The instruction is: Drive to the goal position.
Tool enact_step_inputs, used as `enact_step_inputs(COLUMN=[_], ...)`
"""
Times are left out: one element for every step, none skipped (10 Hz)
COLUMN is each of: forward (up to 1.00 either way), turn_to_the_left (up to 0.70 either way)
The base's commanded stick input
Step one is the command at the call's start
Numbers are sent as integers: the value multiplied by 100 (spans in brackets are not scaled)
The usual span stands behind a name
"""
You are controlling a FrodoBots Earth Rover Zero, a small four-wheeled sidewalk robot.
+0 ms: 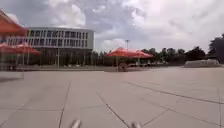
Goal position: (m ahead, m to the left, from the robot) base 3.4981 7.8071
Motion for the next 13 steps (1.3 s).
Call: enact_step_inputs(forward=[85, 85, 85, 85, 85, 85, 85, 85, 85, 85, 85, 85, 85], turn_to_the_left=[0, -2, -2, -2, -2, -2, -2, -2, -2, -1, 11, 29, 32])
